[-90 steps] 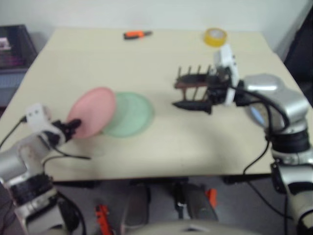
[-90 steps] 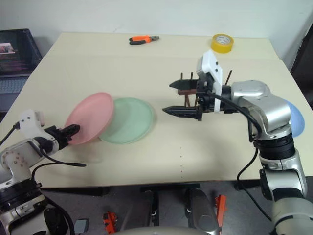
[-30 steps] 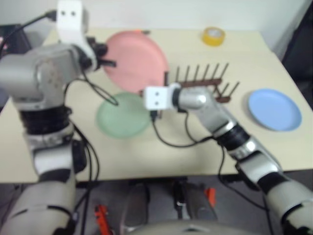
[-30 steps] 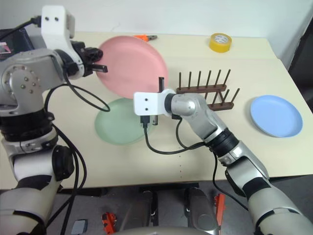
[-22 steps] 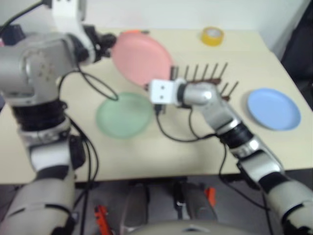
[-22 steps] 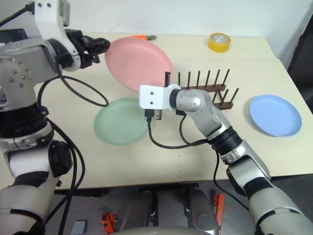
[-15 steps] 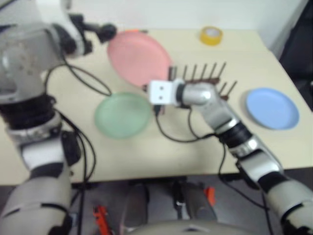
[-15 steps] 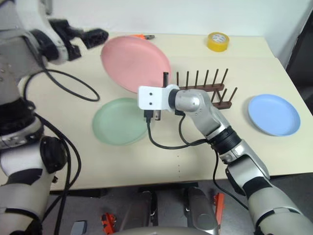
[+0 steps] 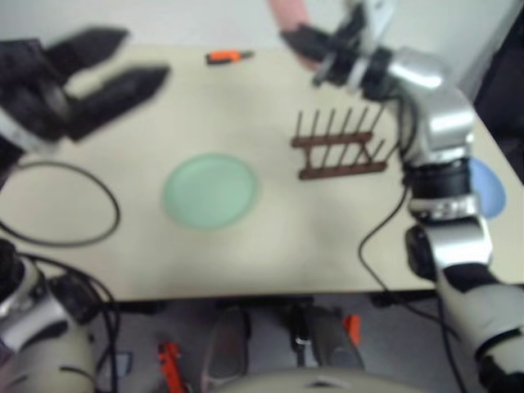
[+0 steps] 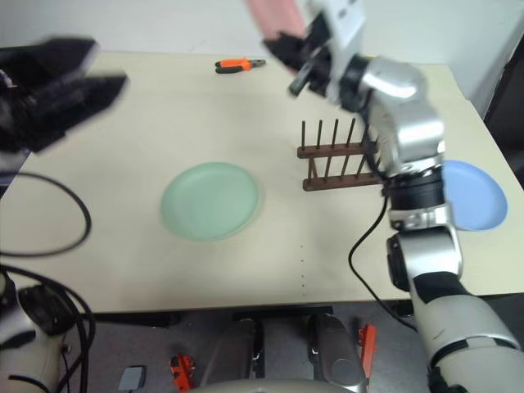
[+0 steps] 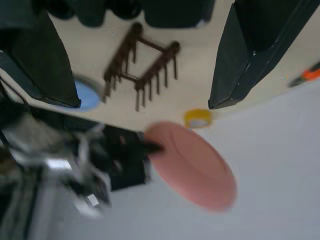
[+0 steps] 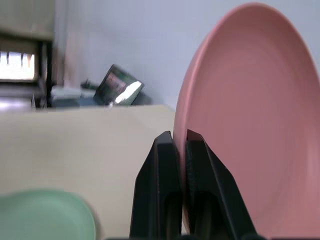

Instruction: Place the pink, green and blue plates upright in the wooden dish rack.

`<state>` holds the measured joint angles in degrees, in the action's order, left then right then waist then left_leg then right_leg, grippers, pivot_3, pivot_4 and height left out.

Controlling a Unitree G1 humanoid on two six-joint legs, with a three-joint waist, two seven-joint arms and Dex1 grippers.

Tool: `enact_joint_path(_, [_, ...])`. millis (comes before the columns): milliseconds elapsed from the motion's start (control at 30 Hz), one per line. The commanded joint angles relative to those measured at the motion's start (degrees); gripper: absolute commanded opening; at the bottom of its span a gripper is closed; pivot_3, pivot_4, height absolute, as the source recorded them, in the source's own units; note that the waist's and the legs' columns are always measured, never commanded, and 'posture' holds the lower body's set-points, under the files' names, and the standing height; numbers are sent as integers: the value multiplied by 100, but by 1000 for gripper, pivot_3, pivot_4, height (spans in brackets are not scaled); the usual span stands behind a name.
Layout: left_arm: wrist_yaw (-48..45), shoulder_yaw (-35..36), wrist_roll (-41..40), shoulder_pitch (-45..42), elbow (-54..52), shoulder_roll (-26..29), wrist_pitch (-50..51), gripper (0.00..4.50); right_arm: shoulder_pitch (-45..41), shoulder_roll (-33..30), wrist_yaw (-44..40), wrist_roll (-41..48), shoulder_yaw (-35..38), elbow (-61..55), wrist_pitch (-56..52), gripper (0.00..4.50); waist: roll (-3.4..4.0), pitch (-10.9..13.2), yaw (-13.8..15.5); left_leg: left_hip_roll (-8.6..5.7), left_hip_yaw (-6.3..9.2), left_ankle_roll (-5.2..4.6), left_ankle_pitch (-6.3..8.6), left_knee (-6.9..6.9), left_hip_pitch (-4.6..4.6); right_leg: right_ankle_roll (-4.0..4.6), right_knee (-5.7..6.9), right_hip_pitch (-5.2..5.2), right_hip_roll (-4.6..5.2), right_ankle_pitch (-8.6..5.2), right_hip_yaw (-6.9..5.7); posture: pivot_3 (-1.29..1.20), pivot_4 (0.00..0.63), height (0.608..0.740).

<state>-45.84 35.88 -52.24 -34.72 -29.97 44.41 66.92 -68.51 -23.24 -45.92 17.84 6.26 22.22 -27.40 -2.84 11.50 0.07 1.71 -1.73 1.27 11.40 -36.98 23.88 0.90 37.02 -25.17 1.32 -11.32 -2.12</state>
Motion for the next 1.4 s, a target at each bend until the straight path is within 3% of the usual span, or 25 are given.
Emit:
enact_joint_path(33, [-151, -686, 223, 312, 2, -49, -703, 4479, -413, -735, -136, 611, 830, 589, -736, 0, 0, 0, 41, -2, -2, -4, -2, 2, 2, 1, -3, 1, -2, -1, -3, 0, 150, 740])
enact_joint_path(233, [-294, -1662, 353, 415, 186, -217, -1349, 4479, -474, -1781, -965, 1282, 1275, 1380, -1985, 0, 11, 5, -15, -2, -17, -17, 5, 10, 4, 1, -8, -5, -13, -2, 5, 0, 150, 740])
enact_joint_path(400, [-295, -2085, 401, 426, 346, -282, -1623, 4479, -155, -2349, -1687, 1469, 1127, 1600, -2703, 0, 20, 11, -60, -1, -16, -27, 12, 19, 1, -8, -4, -12, -34, 3, 2, 0, 150, 740])
enact_joint_path(1400, [81, -2235, 100, 551, 278, -222, -1594, 4479, 411, -2199, -1513, 1521, 1292, 1844, -2759, 0, 29, 16, -91, -5, -16, -28, 12, 7, 7, -19, -6, -9, -54, 7, 3, 0, 150, 740])
